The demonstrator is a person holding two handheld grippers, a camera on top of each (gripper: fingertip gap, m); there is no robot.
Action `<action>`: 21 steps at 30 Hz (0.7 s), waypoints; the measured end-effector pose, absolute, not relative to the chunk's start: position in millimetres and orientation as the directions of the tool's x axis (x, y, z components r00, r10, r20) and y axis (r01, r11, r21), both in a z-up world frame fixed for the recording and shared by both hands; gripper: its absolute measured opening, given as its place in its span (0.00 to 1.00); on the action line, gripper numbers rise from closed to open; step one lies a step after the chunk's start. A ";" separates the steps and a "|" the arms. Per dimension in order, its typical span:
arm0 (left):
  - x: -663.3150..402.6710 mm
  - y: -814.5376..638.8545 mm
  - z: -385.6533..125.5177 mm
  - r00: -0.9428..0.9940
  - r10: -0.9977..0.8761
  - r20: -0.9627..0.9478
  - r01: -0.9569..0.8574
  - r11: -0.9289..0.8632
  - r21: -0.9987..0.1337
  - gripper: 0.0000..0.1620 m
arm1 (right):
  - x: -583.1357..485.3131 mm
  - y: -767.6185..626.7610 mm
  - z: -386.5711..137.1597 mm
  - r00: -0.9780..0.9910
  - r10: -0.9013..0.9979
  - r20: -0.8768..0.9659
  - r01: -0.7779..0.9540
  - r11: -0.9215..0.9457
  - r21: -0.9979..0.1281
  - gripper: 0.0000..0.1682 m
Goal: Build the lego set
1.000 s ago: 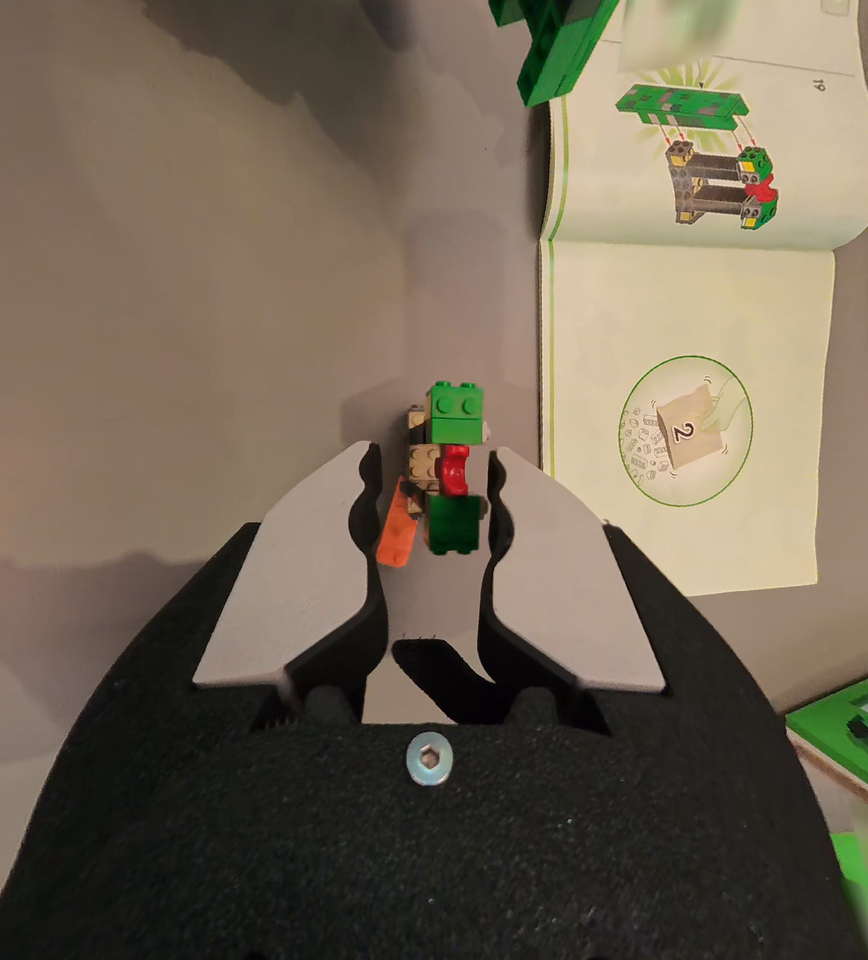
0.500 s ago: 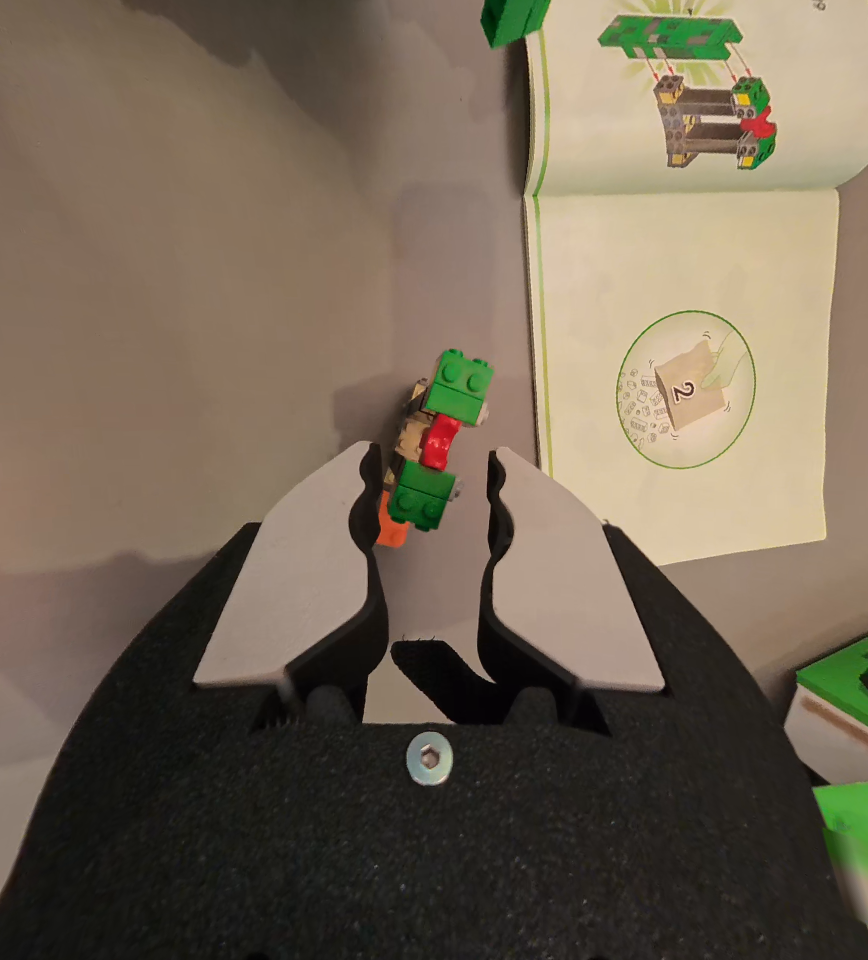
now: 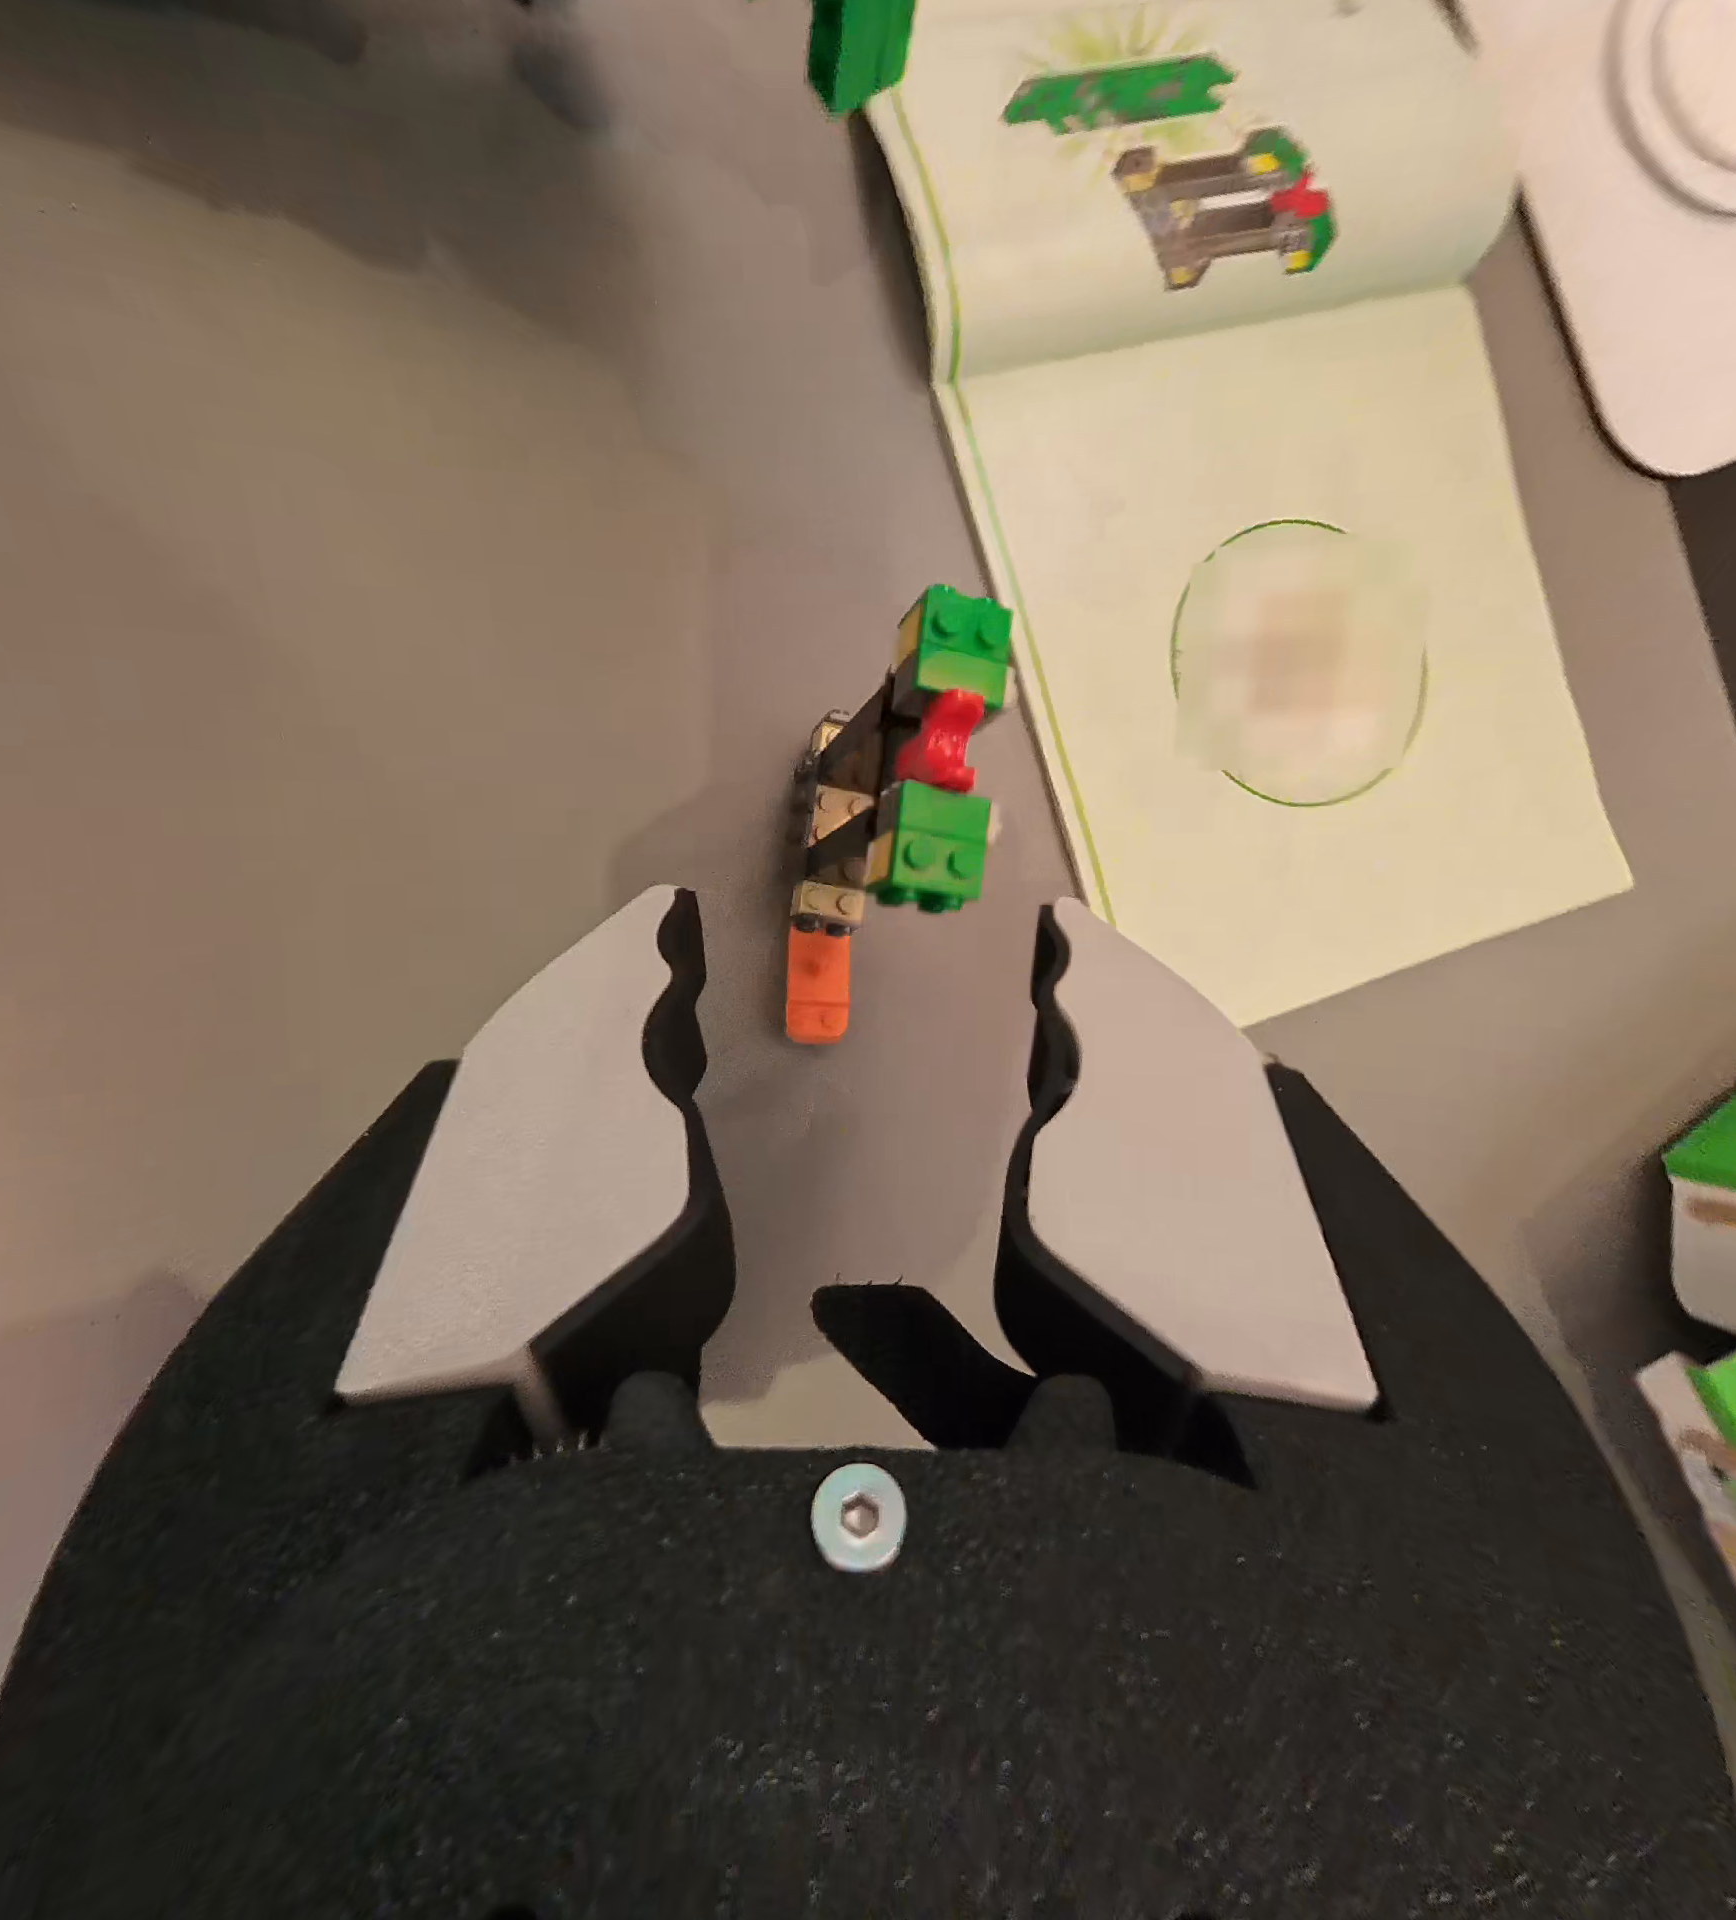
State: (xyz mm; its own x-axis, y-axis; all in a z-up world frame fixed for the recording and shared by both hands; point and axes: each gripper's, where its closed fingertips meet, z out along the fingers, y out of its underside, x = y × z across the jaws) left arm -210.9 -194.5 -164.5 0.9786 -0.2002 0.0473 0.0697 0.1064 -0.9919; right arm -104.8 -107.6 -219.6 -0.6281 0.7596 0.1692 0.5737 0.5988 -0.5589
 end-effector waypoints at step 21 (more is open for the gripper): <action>-205.9 -192.4 -168.6 0.977 -0.208 0.034 0.053 0.090 -0.994 0.11 | -110.0 -78.5 -258.9 -0.160 0.985 -0.058 0.778 0.090 -0.622 0.21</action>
